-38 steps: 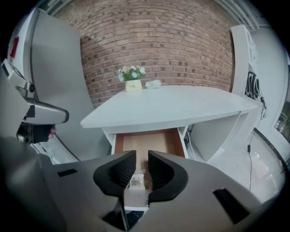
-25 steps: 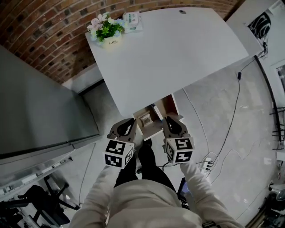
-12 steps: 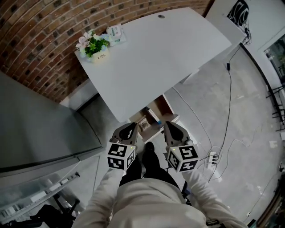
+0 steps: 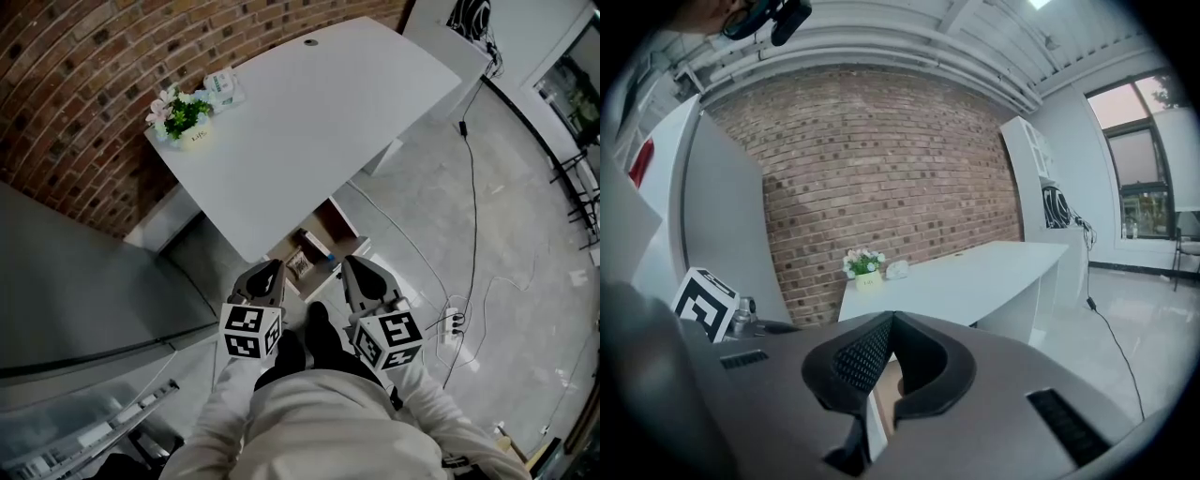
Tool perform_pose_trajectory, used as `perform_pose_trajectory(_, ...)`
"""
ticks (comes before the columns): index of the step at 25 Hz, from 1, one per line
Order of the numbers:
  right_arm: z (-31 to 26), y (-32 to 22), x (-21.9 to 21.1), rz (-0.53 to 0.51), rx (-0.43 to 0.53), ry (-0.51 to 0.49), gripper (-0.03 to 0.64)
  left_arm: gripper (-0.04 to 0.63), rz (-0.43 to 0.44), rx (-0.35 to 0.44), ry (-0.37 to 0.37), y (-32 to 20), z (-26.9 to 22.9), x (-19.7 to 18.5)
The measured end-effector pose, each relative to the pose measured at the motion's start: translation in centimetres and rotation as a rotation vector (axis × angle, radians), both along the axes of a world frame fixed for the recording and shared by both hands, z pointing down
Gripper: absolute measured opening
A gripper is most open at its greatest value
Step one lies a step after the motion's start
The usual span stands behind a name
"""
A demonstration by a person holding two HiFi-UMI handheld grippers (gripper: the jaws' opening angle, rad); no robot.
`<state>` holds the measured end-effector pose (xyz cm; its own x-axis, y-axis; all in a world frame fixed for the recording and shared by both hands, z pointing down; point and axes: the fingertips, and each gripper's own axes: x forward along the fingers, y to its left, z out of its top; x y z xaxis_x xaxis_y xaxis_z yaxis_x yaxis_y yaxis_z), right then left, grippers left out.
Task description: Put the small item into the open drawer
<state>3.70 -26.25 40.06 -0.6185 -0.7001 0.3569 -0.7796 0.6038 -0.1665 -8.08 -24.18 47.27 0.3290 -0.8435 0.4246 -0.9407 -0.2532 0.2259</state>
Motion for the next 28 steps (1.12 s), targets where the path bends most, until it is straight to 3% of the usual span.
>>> perform_pose_trajectory(28, 1.2, 2.2, 2.4, 0.032, -0.020, 0.047, 0.026, 0.034, 0.006, 0.055, -0.029, 0.8, -2.3, -0.5)
